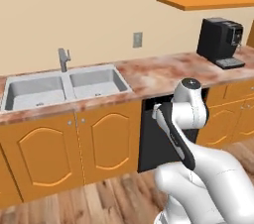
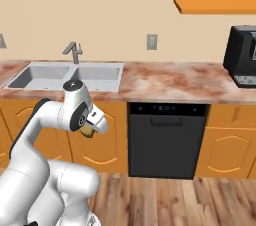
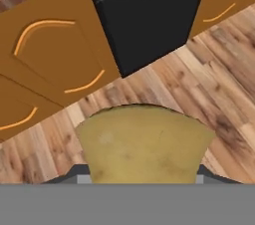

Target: Restock the sink supplies by placing the sponge and soap dispenser on the counter and next to the sink. Make sure the soap dispenser is upright.

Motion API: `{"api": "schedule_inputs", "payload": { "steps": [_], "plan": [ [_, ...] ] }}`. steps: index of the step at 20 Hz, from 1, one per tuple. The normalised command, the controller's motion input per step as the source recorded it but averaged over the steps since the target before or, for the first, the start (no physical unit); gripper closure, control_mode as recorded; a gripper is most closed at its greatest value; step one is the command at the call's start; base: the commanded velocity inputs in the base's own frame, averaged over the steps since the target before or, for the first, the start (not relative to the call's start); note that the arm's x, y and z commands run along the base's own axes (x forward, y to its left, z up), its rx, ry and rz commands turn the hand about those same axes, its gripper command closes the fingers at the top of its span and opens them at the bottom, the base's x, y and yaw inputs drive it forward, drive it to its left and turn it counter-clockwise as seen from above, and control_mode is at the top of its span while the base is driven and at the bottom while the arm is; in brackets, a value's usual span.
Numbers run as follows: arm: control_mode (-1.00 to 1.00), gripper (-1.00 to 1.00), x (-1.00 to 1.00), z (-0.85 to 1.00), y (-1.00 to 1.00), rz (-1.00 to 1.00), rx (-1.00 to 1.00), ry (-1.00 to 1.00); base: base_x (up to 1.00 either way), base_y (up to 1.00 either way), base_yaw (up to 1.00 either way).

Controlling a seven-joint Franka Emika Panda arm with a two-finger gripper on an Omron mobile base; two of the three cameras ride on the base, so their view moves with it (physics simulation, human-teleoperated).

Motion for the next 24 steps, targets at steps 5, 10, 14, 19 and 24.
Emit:
{"api": "schedule_inputs", "payload": {
  "steps": [5, 10, 14, 19, 24],
  "plan": [
    [1.0, 1.0, 0.0, 0.0, 0.0, 0.0, 0.0, 0.0, 0.84, -0.38, 0.16],
    [1.0, 1.0, 0.0, 0.0, 0.0, 0.0, 0.0, 0.0, 0.83, -0.07, 0.17],
    [1.0, 1.0, 0.0, 0.0, 0.0, 0.0, 0.0, 0.0, 0.78, -0.04, 0.14],
    [1.0, 1.0, 0.0, 0.0, 0.0, 0.0, 0.0, 0.0, 0.48, -0.45, 0.06],
    [-1.0, 1.0, 0.69, -0.06, -0.28, 0.02, 0.03, 0.0, 0.11, -0.09, 0.01]
  ]
}}
